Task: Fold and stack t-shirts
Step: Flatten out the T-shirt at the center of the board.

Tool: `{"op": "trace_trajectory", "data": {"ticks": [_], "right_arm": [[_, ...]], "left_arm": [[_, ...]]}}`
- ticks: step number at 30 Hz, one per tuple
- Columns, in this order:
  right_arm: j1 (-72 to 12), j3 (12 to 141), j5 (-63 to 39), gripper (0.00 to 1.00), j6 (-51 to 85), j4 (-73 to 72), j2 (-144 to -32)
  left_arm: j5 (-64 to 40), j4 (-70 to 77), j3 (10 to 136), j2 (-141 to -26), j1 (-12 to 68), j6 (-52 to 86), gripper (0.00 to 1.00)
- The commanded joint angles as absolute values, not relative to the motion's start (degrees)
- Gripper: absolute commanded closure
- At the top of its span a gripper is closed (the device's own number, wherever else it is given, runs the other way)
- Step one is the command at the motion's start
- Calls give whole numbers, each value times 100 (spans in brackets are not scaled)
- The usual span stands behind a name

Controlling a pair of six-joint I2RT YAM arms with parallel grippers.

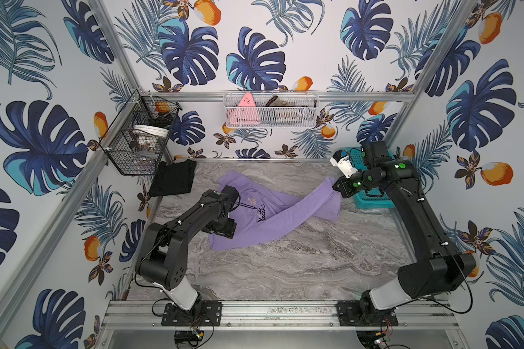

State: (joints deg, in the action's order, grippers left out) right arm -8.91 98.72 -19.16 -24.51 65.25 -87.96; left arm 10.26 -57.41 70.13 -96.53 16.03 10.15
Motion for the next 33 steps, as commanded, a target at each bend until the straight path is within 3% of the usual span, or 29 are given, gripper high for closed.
{"op": "trace_trajectory", "data": {"ticks": [1, 6, 8, 10, 11, 19, 21, 23, 25, 26, 29, 31, 33], "right_arm": [[-906, 9715, -2441, 100, -2524, 7045, -8585], [-905, 9424, -2305, 100, -2595, 6942, -8322], [-899, 9367, -2001, 59, -2490, 6708, -8234], [-873, 9326, -1690, 39, -2368, 6487, -8201], [-854, 9306, -1597, 34, -2320, 6399, -8192], [-826, 9271, -1289, 33, -2098, 5798, -8361], [-835, 9272, -1245, 37, -1899, 5639, -8560], [-844, 9269, -1396, 57, -1598, 5573, -8790], [-869, 9079, -1531, 92, -1155, 5395, -8964], [-879, 8961, -1589, 100, -954, 5292, -9033], [-911, 8552, -1766, 97, -593, 4939, -9290], [-946, 8408, -1820, 66, -591, 4758, -9521], [-975, 8440, -1813, 48, -644, 4762, -9756]], "left_arm": [[808, -5761, 7421, -10061, 1591, 1058, 18], [1039, -6024, 7844, -10938, 1683, 960, 23], [1196, -6172, 7943, -11161, 1760, 891, 24], [1245, -6190, 7866, -11161, 1806, 871, 25], [1247, -6164, 7787, -11097, 1830, 864, 25], [1443, -5958, 7124, -10600, 1993, 696, 25], [1501, -6009, 7158, -10649, 1995, 652, 25], [1562, -6055, 7164, -10736, 2019, 598, 25], [1616, -6052, 7113, -10784, 2014, 555, 25], [1625, -6047, 7086, -10784, 2013, 540, 26], [1709, -6036, 7031, -10728, 2023, 492, 27], [1745, -6038, 6973, -10666, 2028, 460, 28], [1778, -6038, 6898, -10611, 2022, 422, 29]]}}
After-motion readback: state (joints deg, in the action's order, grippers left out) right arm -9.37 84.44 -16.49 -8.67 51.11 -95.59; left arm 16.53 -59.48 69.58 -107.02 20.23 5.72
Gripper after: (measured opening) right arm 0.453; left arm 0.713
